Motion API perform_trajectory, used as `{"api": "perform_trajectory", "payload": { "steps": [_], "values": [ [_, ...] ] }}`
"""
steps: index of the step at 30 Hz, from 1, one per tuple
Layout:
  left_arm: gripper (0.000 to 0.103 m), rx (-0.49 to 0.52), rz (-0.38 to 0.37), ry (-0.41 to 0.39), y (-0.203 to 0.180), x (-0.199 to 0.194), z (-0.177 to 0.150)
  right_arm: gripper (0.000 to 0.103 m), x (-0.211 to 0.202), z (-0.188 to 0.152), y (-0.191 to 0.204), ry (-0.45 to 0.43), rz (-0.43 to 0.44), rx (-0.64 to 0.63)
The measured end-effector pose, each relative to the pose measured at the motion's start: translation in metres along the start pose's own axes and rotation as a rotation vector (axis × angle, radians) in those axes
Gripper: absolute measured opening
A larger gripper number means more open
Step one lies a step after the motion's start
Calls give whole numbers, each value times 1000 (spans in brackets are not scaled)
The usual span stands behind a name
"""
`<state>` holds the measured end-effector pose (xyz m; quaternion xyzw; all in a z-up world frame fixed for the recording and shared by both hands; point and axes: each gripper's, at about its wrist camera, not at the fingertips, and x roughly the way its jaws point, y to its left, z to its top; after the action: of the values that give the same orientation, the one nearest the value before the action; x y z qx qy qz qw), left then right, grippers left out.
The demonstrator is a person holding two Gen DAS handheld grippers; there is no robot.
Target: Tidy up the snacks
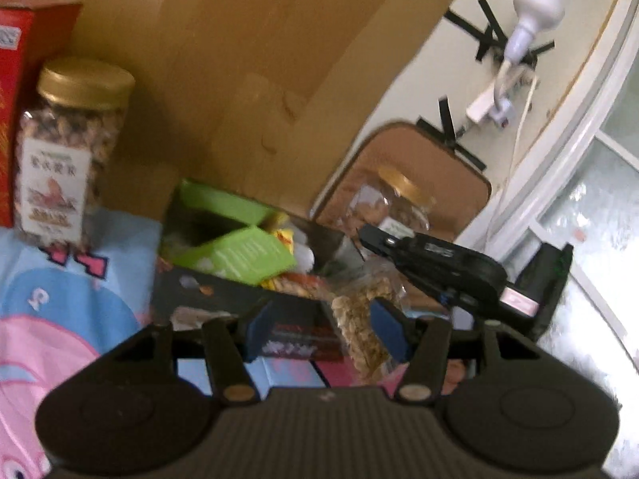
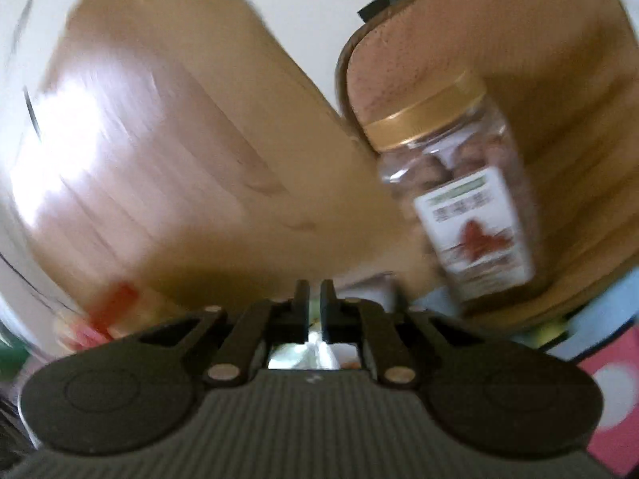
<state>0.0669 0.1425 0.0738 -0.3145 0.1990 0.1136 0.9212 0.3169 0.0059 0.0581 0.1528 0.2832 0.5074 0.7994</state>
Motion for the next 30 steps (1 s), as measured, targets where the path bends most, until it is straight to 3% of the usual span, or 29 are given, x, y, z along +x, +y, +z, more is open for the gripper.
{"api": "perform_trajectory", "payload": {
  "steps": [3,8,10,13,18,19,20,21,22,24,30],
  "values": [
    [55,31,-7,27,-8,11,-7,10,-6,-3,1,-6,-5,-84],
    [55,77,-23,104,-20,26,-24,10,-34,4,-1,-9,15,-101],
    [65,107,-31,119,-23,25,-34,15,-61,2,-9,-1,61,-110],
    [67,118,-34,158,-24,36,-45,36,-94,-14,-31,26,93,-126],
    [71,106,-28,211,-24,66,-53,41,-100,-50,-67,142,53,-91],
    [68,110,-25,226,-24,72,-55,41,-98,-55,-72,173,57,-69],
    [62,113,-20,249,-23,79,-58,41,-97,-61,-76,209,68,-41],
    [36,112,-22,274,-22,83,-61,28,-92,-66,-79,256,80,-18],
    [29,116,-11,277,-23,83,-63,16,-90,-69,-75,290,97,-25],
    [26,144,12,253,-27,70,-61,10,-98,-69,-62,278,111,-70],
    [28,140,-58,104,-31,12,-19,7,-118,-36,-29,168,256,-34]
  ]
}}
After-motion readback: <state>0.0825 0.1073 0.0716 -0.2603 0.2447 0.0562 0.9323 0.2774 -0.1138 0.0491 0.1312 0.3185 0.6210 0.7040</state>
